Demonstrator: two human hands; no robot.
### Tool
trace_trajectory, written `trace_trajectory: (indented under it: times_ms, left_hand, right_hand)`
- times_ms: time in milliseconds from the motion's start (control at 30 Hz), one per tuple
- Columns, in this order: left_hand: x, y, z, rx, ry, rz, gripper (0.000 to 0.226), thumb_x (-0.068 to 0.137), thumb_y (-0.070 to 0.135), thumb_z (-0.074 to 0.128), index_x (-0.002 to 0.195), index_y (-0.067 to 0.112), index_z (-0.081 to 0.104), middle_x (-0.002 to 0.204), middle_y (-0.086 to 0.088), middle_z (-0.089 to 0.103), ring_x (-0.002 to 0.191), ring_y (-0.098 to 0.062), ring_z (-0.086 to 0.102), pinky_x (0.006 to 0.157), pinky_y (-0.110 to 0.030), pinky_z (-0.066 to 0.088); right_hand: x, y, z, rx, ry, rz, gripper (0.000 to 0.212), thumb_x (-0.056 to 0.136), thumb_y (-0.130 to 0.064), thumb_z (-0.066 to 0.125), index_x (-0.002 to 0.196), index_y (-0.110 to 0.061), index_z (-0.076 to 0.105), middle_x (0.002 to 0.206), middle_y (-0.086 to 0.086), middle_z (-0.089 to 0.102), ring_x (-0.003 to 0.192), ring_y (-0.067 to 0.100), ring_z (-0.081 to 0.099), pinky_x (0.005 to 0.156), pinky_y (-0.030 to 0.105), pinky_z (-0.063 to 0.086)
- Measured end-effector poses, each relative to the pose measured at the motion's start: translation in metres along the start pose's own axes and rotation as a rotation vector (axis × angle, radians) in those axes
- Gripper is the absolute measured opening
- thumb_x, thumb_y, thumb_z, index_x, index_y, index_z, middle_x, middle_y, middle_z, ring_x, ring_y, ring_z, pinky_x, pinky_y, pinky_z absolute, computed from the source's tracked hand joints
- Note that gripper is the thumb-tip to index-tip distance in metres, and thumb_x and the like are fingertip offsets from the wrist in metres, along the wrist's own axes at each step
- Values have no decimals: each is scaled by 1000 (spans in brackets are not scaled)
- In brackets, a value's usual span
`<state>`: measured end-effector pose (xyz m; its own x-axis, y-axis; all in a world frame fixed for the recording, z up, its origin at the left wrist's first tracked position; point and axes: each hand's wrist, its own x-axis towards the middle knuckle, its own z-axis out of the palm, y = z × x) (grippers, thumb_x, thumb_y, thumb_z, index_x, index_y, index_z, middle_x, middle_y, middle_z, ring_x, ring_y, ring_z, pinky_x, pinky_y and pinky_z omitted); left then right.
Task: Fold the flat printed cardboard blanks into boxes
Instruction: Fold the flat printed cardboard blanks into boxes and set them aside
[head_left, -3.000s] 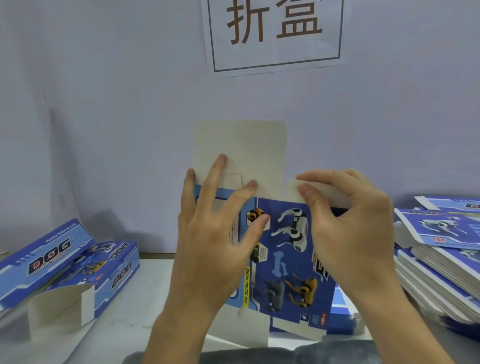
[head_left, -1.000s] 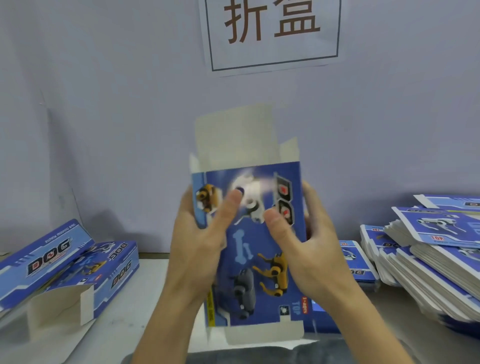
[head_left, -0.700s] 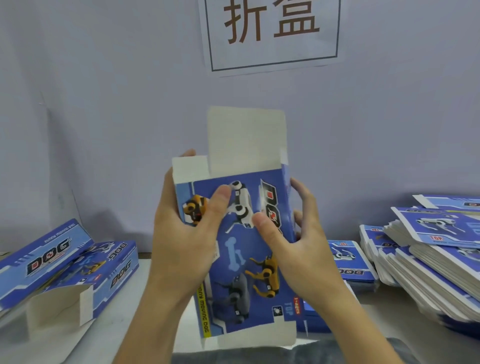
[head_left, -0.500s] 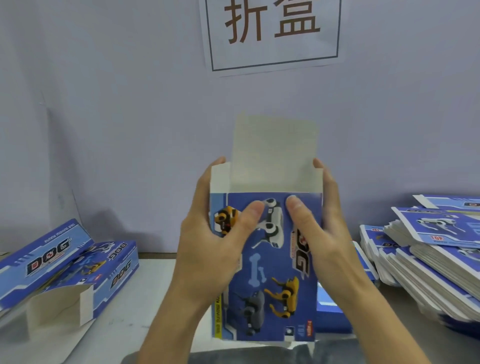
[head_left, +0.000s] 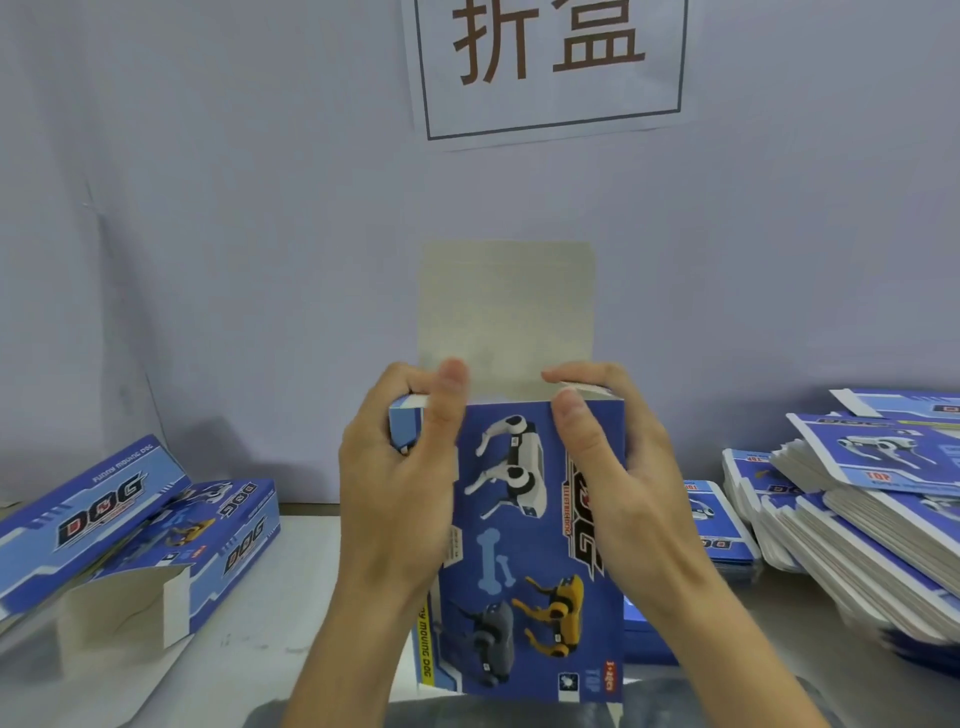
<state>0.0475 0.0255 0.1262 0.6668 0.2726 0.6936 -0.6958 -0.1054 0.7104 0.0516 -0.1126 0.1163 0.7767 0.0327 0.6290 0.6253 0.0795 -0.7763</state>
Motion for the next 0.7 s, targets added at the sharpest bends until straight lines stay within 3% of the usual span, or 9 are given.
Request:
trace_trajectory:
  times_ms: [67,133,200,267,367,433,500,567,700]
  left_hand:
    - [1,0,-1,-67,32,-86,52,91,64,47,84,14,60,78,-24,64,66,-38,68,53,-45,53]
    - [4,-1,-6,-75,48,-146,38,93,48,45,78,17,62,84,-19,67,74,-39,71,59,-45,53]
    - [7,2,-9,-54,15,-164,22,86,32,48,71,19,58,82,-19,63,75,-46,67,58,-46,49]
    - [8,3,-11,-62,10,-166,15,81,25,47,71,26,58,86,-17,63,71,-38,67,55,-44,50]
    - [7,4,-10,-119,20,-164,31,97,11,45,99,41,55,87,4,70,68,-14,73,53,-34,58]
    - [7,2,-9,-150,5,-184,45,102,9,41,118,51,47,87,16,69,70,-13,74,57,-36,61]
    - [6,2,-9,-164,-8,-189,50,103,9,39,128,51,44,85,21,69,70,-12,74,56,-35,60]
    - [7,3,-9,-164,-27,-172,44,103,9,39,121,45,56,86,17,71,72,-12,74,53,-29,60]
    - [4,4,-8,-164,45,-76,27,86,25,44,88,38,67,92,0,74,81,-22,73,55,-34,57]
  right_hand:
    - [0,-1,-4,72,-51,50,40,86,-66,49,110,-36,59,88,15,69,82,40,69,68,56,59]
    - [2,-2,-6,101,-82,103,46,85,-72,42,109,-39,63,95,8,71,86,31,72,72,45,62]
    - [5,-4,-6,65,-86,129,36,84,-63,42,102,-41,64,91,2,71,80,23,72,66,37,60]
    - [7,-6,-2,60,-63,138,23,81,-47,44,96,-40,61,77,9,63,64,20,65,53,33,52]
    - [6,-8,2,114,14,181,29,75,-38,47,104,-42,51,65,9,51,54,21,52,46,31,45]
    - [6,-8,2,125,51,190,46,74,-38,48,119,-48,46,64,5,46,55,22,47,50,34,44]
    - [7,-8,2,126,58,195,62,75,-37,47,134,-56,40,71,15,41,61,31,42,59,43,44]
    - [8,-8,3,114,55,175,59,76,-35,46,131,-57,45,80,25,48,66,43,46,60,49,47]
    - [7,-3,4,174,44,119,32,77,-30,47,106,-39,57,86,19,63,60,23,61,49,34,50]
